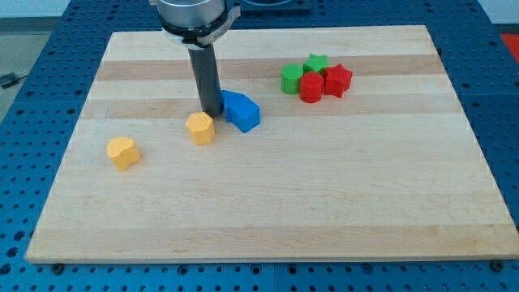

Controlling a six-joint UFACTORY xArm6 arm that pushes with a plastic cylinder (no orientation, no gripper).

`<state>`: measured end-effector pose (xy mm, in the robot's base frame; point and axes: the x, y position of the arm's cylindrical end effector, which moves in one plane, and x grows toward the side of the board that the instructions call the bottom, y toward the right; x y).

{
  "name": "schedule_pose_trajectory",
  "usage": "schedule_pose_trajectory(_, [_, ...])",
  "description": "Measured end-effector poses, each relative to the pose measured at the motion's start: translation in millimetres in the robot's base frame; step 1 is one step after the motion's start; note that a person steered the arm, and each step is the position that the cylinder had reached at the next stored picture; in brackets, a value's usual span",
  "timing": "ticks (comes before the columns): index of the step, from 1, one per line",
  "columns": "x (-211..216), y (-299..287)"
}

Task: Push the green blocks into the blue blocks

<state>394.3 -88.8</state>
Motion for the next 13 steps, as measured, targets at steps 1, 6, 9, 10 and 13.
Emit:
schedule_pose_trajectory(1, [-24, -13])
schedule_pose_trajectory(6, [-162, 249])
schedule_pose_trajectory(9, [-83, 147])
schedule_pose_trajectory(10, [-65, 100])
schedule_pose_trajectory(13, [-70, 74])
